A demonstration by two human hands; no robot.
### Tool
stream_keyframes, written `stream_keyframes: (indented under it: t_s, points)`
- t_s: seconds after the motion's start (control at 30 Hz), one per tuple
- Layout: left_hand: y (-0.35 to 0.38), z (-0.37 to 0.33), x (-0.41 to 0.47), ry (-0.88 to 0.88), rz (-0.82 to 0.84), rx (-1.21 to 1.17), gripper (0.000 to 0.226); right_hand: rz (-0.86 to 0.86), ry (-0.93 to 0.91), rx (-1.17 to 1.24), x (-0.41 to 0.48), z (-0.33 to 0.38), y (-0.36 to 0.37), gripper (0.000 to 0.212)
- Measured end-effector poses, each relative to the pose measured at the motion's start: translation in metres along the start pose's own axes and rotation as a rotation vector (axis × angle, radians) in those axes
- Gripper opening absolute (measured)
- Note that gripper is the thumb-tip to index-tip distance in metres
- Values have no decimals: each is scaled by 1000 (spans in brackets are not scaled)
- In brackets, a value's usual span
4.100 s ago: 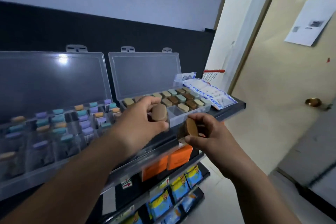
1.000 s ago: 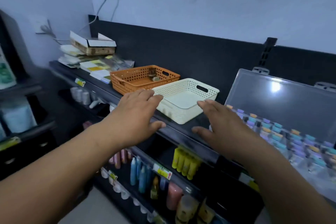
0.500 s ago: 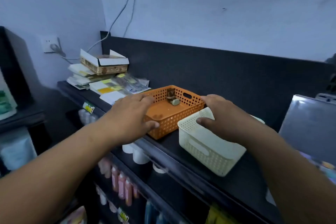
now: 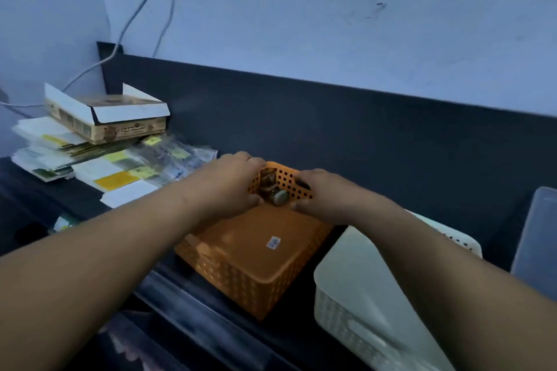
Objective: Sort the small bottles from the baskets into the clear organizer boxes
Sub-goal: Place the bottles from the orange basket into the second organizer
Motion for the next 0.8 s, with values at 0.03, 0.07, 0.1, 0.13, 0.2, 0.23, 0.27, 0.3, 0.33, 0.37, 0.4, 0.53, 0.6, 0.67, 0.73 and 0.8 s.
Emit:
stream_keyframes:
  t_s: [0.03,0.07,0.1,0.13,0.2,0.23,0.27,0.3,0.33,0.37,0.4,0.53,0.6,0.67,0.73,0.8]
  points:
    - [9,6,11,23,19,-16,65,11,29,5,7,1,6,61]
    - [18,10,20,45,44,-31,64,18,53,11,14,2,11,57]
    - [27,16,32,82,65,-46,65,24,84,13,23,2,17,52]
    - [35,21,41,116,85,-54,65,34,112,10,30,3,23,47]
    - [50,30,60,176,109,-75,65,59,191,-10,46,3,32,42]
    - [56,32,67,201,110,-88,64,67,221,-21,51,4,36,40]
    - [62,34,76,228,108,-108,61,66,253,-27,59,4,40,37]
    - [67,37,82,248,108,-131,58,60,283,-21,66,4,45,33]
    - [74,41,88,266,118,-162,54,52,318,-4,71,5,50,28]
    - [80,43,92,283,129,-191,50,44,351,21,75,5,55,25]
    - [86,45,95,298,147,-214,47,35,380,46,77,4,60,22]
    - [111,54,105,351,176,-276,41,-9,497,181,84,4,84,32]
    - [119,56,109,351,182,-285,32,-12,514,155,86,3,91,37]
    - [125,57,112,380,182,-259,23,15,501,88,89,3,96,39]
    - [129,57,114,407,171,-231,20,58,500,54,90,3,100,40]
    - [130,57,117,420,157,-203,24,93,506,29,92,2,104,40]
Point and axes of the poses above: each hand's wrist, its own x-axis towards the middle knuckle, its own y-axis out of the palm, z = x × y, the point moved 5 cm from there along x, towards the middle knuckle, and after that the axes turned 15 degrees about -z, right-handed, at the moved point
